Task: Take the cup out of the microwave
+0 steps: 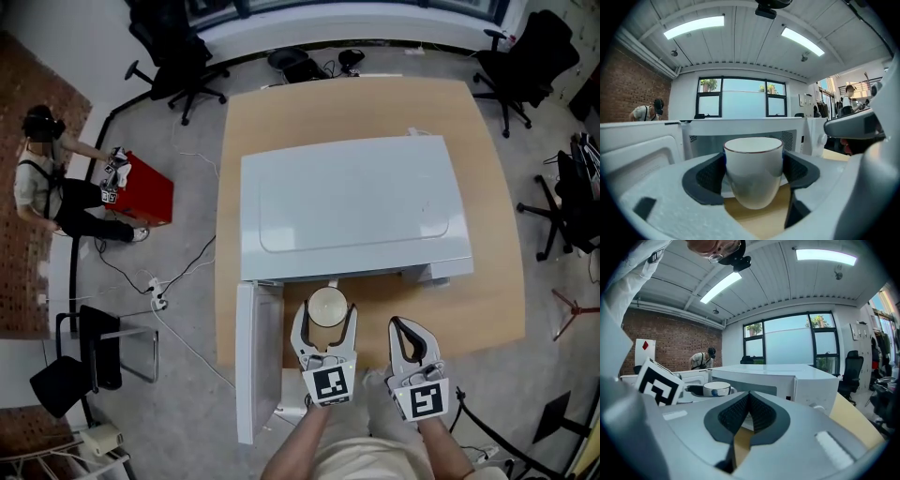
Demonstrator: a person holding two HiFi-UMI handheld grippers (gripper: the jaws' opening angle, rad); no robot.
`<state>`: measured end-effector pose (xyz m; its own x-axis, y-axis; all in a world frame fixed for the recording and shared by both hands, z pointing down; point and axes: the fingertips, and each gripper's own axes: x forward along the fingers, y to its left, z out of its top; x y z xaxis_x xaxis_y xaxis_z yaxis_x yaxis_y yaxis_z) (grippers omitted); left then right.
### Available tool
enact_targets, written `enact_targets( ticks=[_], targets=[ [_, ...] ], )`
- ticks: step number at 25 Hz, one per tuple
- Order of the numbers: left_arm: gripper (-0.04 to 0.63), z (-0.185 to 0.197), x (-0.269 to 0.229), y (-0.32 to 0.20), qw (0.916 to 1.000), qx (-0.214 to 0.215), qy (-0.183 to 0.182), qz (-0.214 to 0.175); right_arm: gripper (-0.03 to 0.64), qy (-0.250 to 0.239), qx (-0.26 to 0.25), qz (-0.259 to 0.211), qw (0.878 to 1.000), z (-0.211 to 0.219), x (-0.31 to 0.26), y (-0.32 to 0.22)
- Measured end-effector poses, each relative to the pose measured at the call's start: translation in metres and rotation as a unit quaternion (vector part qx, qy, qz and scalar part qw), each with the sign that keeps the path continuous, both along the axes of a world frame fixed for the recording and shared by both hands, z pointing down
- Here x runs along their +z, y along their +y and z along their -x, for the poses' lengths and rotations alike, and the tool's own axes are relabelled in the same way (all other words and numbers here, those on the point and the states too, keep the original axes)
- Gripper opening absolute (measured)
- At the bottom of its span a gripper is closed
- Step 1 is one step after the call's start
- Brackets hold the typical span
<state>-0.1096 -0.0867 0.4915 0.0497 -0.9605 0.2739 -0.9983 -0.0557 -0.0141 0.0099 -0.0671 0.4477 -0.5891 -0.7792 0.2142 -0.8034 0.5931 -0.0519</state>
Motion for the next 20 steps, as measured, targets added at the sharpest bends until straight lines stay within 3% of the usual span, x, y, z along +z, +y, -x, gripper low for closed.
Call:
enact_targets(
  ticks=[4,7,11,15,20],
  targets=[
    [0.377,-0.008,-0.022,0.026,0.9999,0.006,0.001,-0.012,0.005,-0.002,0.004,-0.006,1.000,-0.006,-0.009,-0.002],
    [0.377,-0.013,-0.031,0.043,0.9998,0.019,-0.011,0.003,0.005,0.010,0.008,0.001,1.000,-0.011,-0.015,-0.002],
    [0.377,-0.019,-0.054,0.053,0.9993,0.010,0.016,-0.031,0.005,0.011,0.012,0.002,1.000,-0.018,-0.012,0.002],
    [0.377,-0.021,-0.063,0.063,0.9995,0.010,0.020,-0.021,0.005,0.011,0.019,0.003,1.000,-0.020,-0.024,0.000],
    [0.377,-0.023,-0.085,0.067,0.9984,0.006,0.035,-0.045,0.005,0.010,0.015,0.003,1.000,-0.023,-0.023,0.009]
  ],
)
